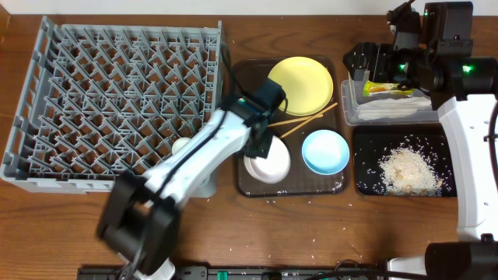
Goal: Sort waste into correct bins and load items into the dishwasher
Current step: 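Grasp the pink bowl rim with the left gripper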
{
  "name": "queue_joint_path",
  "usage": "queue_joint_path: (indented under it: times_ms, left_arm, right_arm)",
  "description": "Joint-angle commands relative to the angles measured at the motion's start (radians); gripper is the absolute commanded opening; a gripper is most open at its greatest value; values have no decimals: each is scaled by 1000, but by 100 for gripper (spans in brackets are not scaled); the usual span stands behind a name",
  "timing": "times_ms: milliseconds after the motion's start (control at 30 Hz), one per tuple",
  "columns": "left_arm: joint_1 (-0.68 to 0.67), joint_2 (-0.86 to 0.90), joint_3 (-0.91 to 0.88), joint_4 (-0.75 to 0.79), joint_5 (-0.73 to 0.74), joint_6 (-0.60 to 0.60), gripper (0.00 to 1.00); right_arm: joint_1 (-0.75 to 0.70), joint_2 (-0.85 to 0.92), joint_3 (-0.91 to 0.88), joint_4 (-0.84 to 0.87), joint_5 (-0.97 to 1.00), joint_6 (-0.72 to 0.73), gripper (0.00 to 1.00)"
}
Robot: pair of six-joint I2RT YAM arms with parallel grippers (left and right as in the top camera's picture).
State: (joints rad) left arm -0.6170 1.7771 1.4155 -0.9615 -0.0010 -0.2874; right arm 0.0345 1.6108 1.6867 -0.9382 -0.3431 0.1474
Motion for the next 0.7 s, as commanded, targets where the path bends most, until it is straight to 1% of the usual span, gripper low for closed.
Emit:
queue_joint_path:
  times_ms: [0, 67, 233, 267, 300, 367, 433, 533, 667]
  left_arm:
    - [5, -87, 29, 11, -164, -2, 8]
    - [5, -119, 29, 30, -188, -1, 7]
    - [5, -112, 27, 36, -188, -34, 7]
    - [5, -108, 24, 40, -188, -48, 13]
    - [5, -106, 20, 49, -188, -48, 29]
    - [5, -97, 5, 74, -187, -51, 45]
    - [5, -80, -6, 89, -187, -58, 54]
    - [5, -18, -8, 89, -172, -57, 62]
    - [5, 63, -8, 93, -157, -53, 65]
  right_arm:
    - [-7, -9, 1, -1, 3, -14, 99]
    - [-7, -9, 1, -1, 3, -14, 99]
    - [-7, -9, 1, -1, 3, -14, 99]
    - [-7, -9, 1, -1, 3, -14, 99]
    - [-7, -9, 1, -1, 3, -14, 99]
    - [-7, -9, 1, -1, 3, -14, 99]
    - [-7, -9, 1, -1, 3, -14, 99]
    - [-7, -9, 1, -1, 3, -14, 99]
    - [-7, -9, 1, -1, 3, -14, 99]
